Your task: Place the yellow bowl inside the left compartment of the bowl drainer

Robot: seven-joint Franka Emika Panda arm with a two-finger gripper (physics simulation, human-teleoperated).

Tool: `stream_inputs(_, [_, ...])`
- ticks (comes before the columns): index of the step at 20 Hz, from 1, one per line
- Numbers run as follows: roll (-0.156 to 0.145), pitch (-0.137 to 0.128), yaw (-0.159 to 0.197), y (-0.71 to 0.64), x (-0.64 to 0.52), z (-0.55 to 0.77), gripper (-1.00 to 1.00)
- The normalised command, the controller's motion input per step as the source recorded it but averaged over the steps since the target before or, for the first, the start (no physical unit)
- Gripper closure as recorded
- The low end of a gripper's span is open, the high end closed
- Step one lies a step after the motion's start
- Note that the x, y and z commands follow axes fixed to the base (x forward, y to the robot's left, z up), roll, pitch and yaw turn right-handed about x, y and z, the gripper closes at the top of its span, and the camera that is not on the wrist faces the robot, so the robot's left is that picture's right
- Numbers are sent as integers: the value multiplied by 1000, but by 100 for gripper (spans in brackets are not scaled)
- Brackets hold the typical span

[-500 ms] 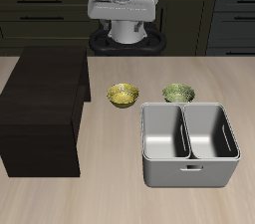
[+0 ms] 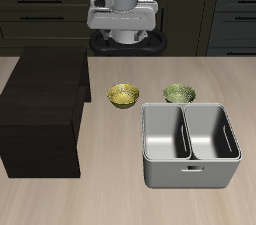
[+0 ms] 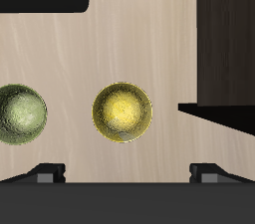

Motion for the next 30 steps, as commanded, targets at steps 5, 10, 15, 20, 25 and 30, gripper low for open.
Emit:
stream_inputs(5, [9,0,15,80,74,-200,-100])
stream_inputs(10, [-13,13,-5,36,49,-232,-100])
stream_inputs(15, [17,27,-3,56,-30,-326,-100])
stream_inputs(20, [14,18,0,67,-25,-239,-100])
stream_inputs(25, [5,23,-13,47,9,-252,-100])
stream_inputs(30, [-8,13,8,46,43,-196,-100])
